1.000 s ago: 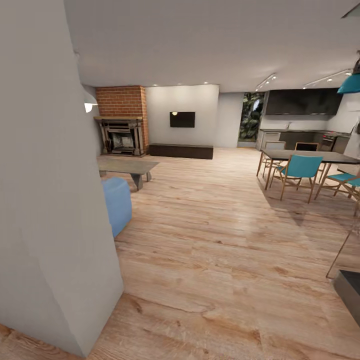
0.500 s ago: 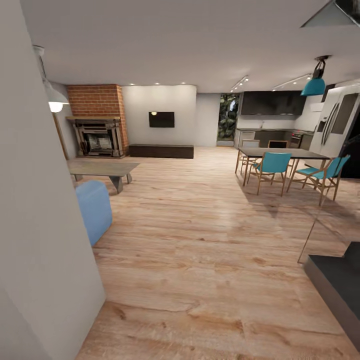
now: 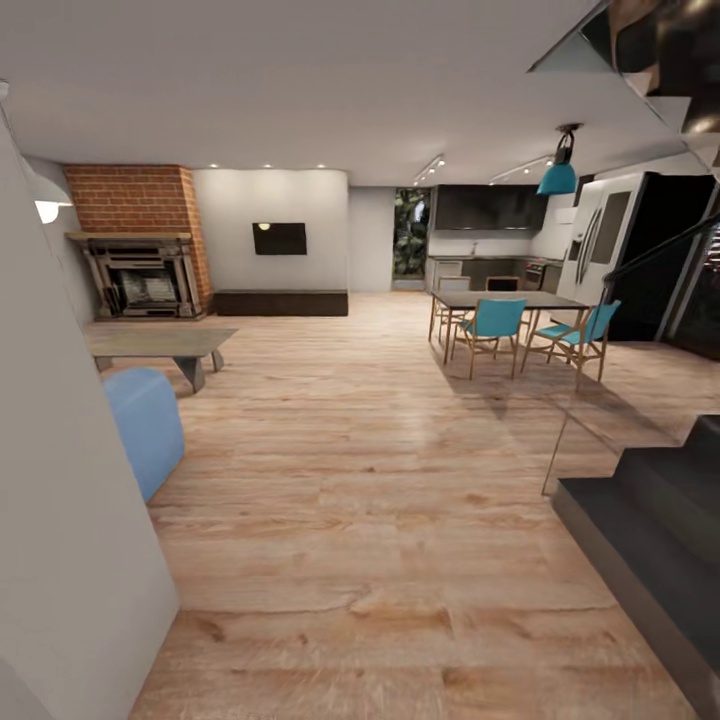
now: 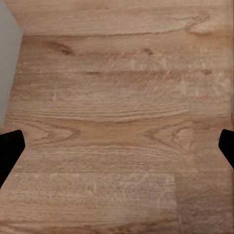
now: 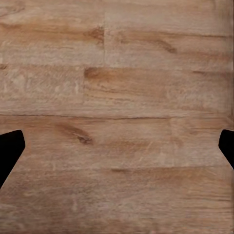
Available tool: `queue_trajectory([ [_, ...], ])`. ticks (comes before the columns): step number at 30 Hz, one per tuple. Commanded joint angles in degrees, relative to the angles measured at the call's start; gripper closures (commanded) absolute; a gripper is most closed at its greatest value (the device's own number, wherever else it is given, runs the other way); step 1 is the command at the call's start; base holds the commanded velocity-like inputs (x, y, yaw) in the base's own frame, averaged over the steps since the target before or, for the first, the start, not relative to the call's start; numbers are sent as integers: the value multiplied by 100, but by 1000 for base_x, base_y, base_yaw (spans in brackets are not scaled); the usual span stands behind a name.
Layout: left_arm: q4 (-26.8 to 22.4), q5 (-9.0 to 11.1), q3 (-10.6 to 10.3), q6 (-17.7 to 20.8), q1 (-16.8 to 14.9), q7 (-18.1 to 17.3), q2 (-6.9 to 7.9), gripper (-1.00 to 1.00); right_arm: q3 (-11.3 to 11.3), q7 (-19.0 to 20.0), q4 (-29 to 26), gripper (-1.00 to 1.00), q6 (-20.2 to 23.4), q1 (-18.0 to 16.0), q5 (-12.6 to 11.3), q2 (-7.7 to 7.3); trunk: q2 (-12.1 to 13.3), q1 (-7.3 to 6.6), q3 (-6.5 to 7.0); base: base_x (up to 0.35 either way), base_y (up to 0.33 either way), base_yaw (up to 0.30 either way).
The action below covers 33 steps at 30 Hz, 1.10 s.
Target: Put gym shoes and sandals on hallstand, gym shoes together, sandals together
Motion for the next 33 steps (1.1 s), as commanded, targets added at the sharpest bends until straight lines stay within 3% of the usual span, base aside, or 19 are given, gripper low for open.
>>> queue_trajectory([
  [1, 14, 7, 4, -18, -2, -2, 0, -100, -5, -2, 3, -100, -19, -4, -2, 3, -4, -3, -9, -301, 112, -267],
  [33, 62, 7, 2, -20, -4, -2, -8, -100, -5, -2, 6, -100, -28, -4, -11, 8, -4, -3, -160, -294, 195, -267],
])
